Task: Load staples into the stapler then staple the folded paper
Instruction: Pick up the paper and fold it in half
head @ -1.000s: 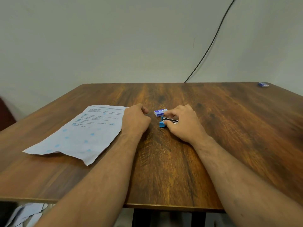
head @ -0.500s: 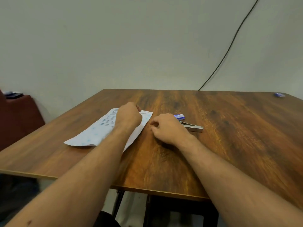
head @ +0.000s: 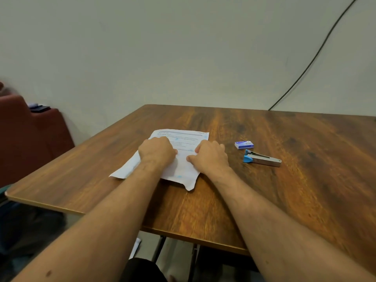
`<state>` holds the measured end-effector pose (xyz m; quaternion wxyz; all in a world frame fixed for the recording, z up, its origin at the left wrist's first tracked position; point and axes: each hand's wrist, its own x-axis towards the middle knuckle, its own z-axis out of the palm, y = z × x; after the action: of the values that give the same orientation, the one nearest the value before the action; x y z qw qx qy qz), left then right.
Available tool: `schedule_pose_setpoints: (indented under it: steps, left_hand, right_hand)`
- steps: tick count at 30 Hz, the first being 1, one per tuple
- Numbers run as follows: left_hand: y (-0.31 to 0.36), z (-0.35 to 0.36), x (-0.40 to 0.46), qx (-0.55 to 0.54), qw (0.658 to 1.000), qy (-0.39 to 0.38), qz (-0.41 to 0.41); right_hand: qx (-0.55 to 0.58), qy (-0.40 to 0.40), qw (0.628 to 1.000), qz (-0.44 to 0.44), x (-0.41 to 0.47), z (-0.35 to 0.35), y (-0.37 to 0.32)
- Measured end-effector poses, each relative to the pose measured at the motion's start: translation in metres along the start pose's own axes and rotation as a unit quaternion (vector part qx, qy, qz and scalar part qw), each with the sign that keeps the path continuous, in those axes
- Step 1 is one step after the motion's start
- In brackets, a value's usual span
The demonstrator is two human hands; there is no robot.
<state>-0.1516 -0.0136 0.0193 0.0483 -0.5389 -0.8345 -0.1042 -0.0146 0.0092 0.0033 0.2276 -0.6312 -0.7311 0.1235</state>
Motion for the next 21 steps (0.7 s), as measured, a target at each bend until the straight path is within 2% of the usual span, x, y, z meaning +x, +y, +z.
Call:
schedule_pose_setpoints:
  steps: [8,11,13,18,19,21]
  left_hand:
    - [-0.004,0.000,-0.004,-0.020,0.999,0.036,0.002]
    - [-0.005,0.006,-0.008,-0.041,0.998,0.055,0.009]
    - [-0.003,0.008,-0.009,-0.116,0.992,0.055,0.004]
    - [0.014,0.009,-0.010,-0.327,0.943,0.047,-0.044]
    - [0.019,0.005,-0.011,-0.380,0.922,0.034,-0.066]
    - [0.032,-0.005,-0.015,-0.512,0.852,-0.007,-0.109]
  right_hand:
    - [0.128,-0.009,0.990,0.051,0.011,-0.012,0.003]
    - [0.237,0.014,0.969,0.070,0.012,-0.021,0.014]
    - [0.312,0.011,0.947,0.079,0.009,-0.028,0.023]
    - [0.450,0.004,0.890,0.075,-0.002,-0.064,0.054]
    - [0.464,0.006,0.883,0.077,-0.004,-0.073,0.063]
    - [0.490,0.004,0.868,0.085,-0.006,-0.090,0.085]
